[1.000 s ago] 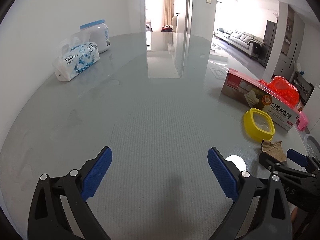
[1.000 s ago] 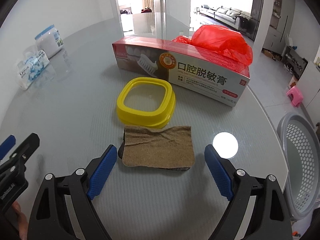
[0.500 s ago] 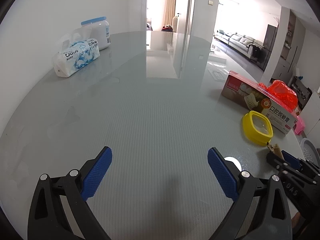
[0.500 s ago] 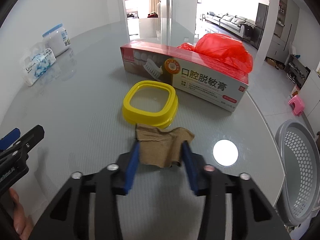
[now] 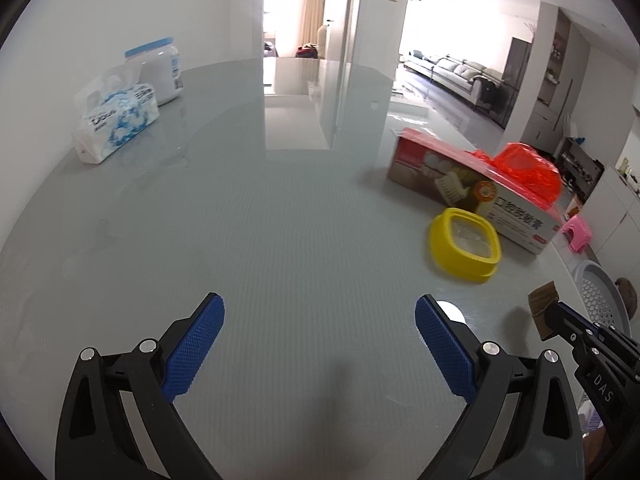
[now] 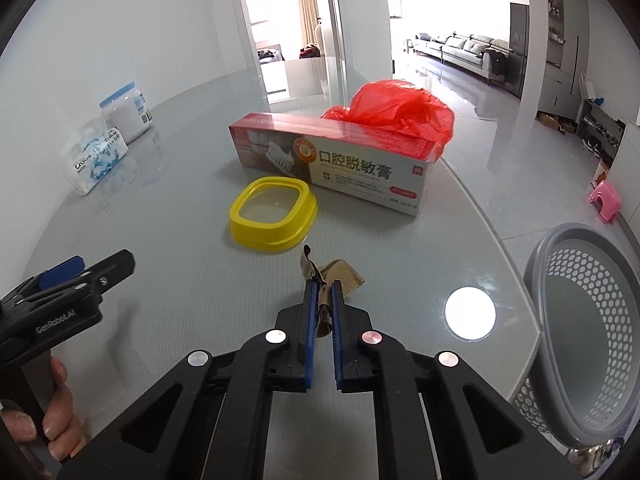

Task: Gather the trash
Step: 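Grasp the yellow plastic ring with the left tool while right holds the cardboard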

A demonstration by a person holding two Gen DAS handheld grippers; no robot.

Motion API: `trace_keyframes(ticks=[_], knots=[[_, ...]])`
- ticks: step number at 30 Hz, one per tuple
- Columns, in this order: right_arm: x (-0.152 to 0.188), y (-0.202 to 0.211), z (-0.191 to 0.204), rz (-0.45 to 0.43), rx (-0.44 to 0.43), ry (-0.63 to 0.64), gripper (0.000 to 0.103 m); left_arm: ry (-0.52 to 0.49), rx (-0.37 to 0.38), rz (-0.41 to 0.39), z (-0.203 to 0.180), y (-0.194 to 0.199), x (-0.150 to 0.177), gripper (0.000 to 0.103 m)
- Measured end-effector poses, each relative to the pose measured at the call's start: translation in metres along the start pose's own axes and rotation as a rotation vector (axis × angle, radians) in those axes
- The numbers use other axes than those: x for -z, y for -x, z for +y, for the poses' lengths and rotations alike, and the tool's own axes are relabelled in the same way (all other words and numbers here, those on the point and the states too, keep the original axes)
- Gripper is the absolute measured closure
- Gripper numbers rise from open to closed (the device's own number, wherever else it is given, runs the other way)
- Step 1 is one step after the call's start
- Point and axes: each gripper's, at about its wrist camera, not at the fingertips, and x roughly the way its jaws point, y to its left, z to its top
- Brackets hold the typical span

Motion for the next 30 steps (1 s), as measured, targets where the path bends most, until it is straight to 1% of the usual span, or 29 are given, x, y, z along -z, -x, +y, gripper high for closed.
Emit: trace_keyframes(ticks=[7, 10, 13, 16, 21, 25, 26, 27, 28, 29, 30], knots=[[-0.002, 0.019, -0.034, -0.041, 0.028, -0.054, 0.096, -0.066, 0.053, 0.000, -0.045, -0.005, -0.011, 0.008], [0.000, 0.027, -0.051, -0.051, 0.030, -0.086, 0.096, -0.089, 0.062, 0.007, -0.065, -0.012, -0.017, 0.008], [0.002, 0.034, -0.064, -0.064, 0.033, -0.106, 0.096, -0.106, 0.071, 0.028, -0.081, -0.025, -0.025, 0.008], [0.006, 0.039, -0.075, -0.068, 0.029, -0.123, 0.096, -0.126, 0.085, 0.074, -0.099, -0.042, -0.029, 0.008], [0.010, 0.047, -0.094, -0.078, 0.022, -0.149, 0.096, -0.144, 0.077, 0.115, -0.122, -0.063, -0.033, 0.008], [0.014, 0.053, -0.104, -0.084, 0.016, -0.166, 0.096, -0.131, 0.062, 0.125, -0.127, -0.072, -0.035, 0.010], [0.015, 0.054, -0.106, -0.085, 0.014, -0.170, 0.096, -0.129, 0.056, 0.126, -0.127, -0.073, -0.036, 0.013], [0.016, 0.054, -0.108, -0.085, 0.012, -0.173, 0.096, -0.127, 0.053, 0.130, -0.128, -0.075, -0.036, 0.020], [0.017, 0.056, -0.110, -0.086, 0.011, -0.176, 0.096, -0.126, 0.054, 0.138, -0.127, -0.078, -0.036, 0.025], [0.018, 0.057, -0.113, -0.087, 0.010, -0.178, 0.096, -0.125, 0.052, 0.149, -0.126, -0.081, -0.035, 0.033], [0.019, 0.057, -0.114, -0.088, 0.009, -0.179, 0.096, -0.130, 0.038, 0.140, -0.128, -0.081, -0.034, 0.037]])
